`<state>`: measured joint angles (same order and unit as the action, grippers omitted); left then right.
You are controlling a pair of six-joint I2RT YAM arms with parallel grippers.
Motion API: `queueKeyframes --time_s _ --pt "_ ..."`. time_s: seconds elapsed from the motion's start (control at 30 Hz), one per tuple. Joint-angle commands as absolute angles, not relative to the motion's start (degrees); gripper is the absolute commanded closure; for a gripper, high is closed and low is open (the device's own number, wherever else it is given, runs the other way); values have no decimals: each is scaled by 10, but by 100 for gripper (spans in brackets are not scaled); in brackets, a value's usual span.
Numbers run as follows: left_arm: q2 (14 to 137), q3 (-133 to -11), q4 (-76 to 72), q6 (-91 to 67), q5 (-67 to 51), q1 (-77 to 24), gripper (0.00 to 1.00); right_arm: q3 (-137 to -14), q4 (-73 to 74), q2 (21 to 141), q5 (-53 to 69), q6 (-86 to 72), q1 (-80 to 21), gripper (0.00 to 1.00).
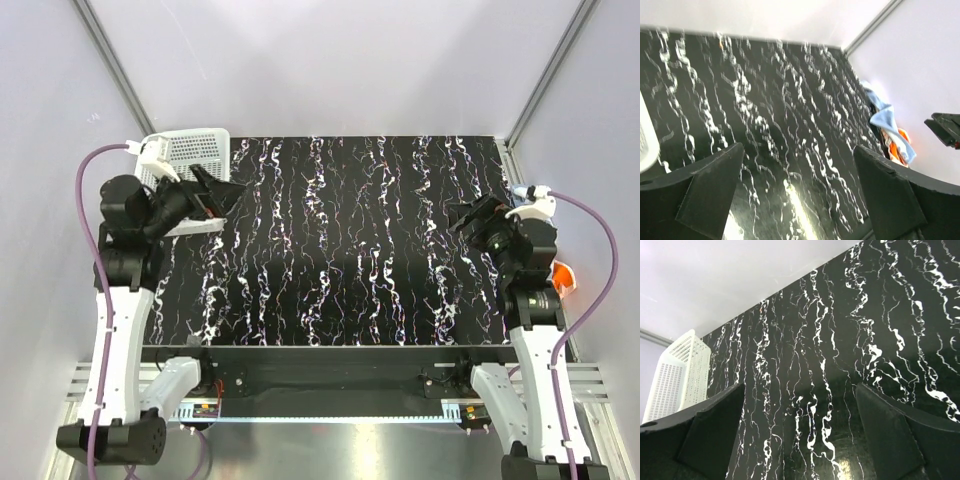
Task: Roll the towels
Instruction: Grab a towel with the right arm
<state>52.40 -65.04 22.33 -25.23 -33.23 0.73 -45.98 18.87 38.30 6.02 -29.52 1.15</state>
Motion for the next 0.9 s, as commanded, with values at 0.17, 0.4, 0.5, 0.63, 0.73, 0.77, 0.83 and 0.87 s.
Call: queueKeyframes --time_s 0.17,0.4,0.5,0.63,0.73,0.77,0.83,0.87 --pt "528 -596 292 -225 -232 -35 1 -611 409 503 -57 -263 11 0" --pt "499 -507 356 -181 -21 -130 1 -681 497 645 -244 -257 11 0" --pt "512 -510 387 -185 20 -190 1 -707 512 691 -291 -262 15 0" --pt "526 -508 391 -171 46 -257 1 -710 511 741 -277 -265 76 0" --pt "539 -510 394 -171 37 -275 1 -699 492 766 -269 -257 112 0" --pt "542 -510 394 -171 34 -279 1 -696 488 770 -270 -254 132 0" --pt "548 -512 394 -169 24 -282 1 -690 481 786 -277 -251 148 0" --pt "550 -511 394 -168 21 -283 1 -688 481 791 -278 -253 156 0"
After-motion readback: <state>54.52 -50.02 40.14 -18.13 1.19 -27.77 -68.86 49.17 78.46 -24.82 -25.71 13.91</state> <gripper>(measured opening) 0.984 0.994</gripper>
